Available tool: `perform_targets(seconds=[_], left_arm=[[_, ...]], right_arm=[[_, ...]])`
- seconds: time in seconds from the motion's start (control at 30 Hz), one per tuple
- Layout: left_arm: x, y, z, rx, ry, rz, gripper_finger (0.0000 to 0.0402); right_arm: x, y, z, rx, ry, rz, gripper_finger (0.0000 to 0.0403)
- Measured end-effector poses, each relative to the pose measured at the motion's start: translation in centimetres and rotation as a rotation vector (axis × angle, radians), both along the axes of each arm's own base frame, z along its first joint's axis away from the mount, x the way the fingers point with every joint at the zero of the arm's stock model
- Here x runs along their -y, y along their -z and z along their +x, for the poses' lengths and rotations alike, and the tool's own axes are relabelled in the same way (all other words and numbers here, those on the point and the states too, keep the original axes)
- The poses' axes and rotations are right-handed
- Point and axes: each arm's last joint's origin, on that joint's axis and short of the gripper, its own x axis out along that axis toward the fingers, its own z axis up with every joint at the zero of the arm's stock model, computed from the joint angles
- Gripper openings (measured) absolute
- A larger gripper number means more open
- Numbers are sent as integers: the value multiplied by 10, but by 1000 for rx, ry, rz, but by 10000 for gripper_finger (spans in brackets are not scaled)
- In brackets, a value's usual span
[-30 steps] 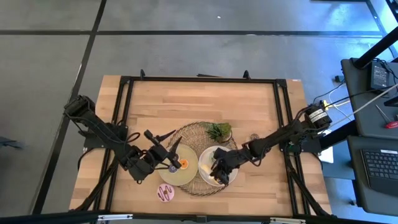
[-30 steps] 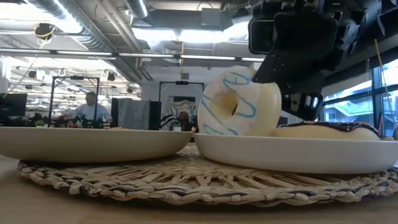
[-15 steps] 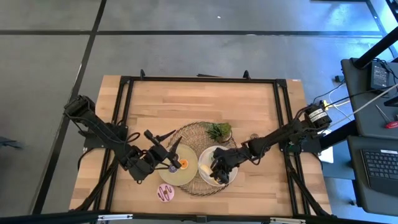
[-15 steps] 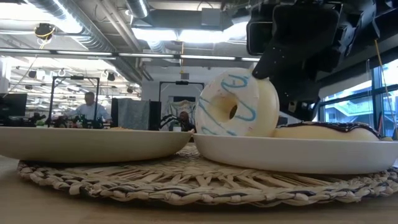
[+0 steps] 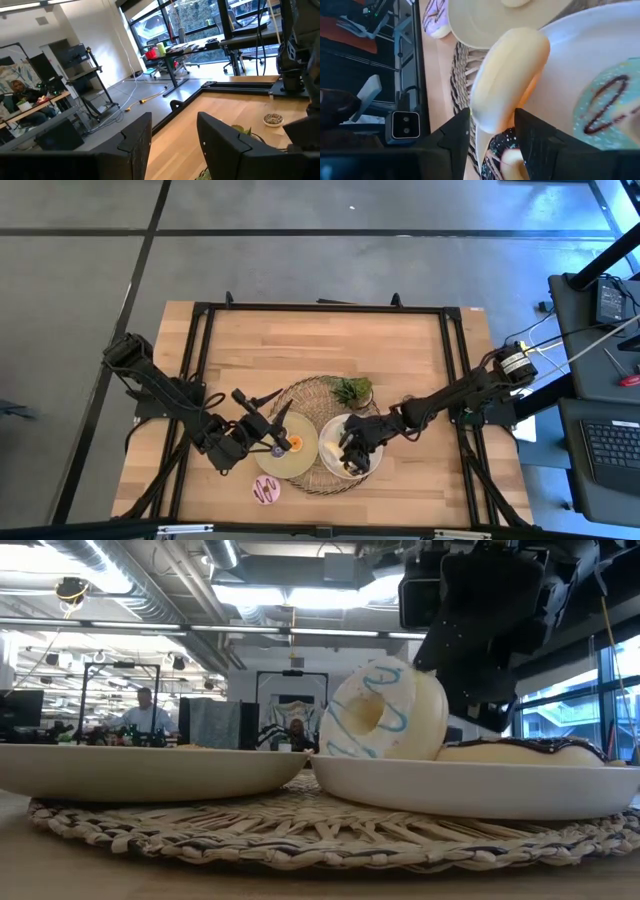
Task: Pick & Place donuts
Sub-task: Put the large white donut on the white plate, then put the small brown donut on the brown plate
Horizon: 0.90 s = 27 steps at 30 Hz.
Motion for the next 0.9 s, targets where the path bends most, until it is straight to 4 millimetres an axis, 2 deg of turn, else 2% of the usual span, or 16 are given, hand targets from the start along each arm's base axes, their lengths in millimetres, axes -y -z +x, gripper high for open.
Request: perform_targets(seconds=[0.1, 0.37, 0.57, 0.73, 0.9], left_arm=[[0, 0, 0, 0, 0, 0, 154], [0, 0, 0, 5, 0, -4, 156], [0, 0, 0, 5, -1, -4, 154], [0, 0, 0, 22, 3, -19, 157], [0, 0, 0, 39, 11, -35, 154]], right_arm=[[3, -5, -4, -14, 21, -39, 155], [7, 0, -13, -122, 55, -98, 155], [14, -20, -24, -88, 89, -183, 155], [25, -43, -47, -122, 156, -276, 155], [46, -54, -87, -336, 395, -372, 155]])
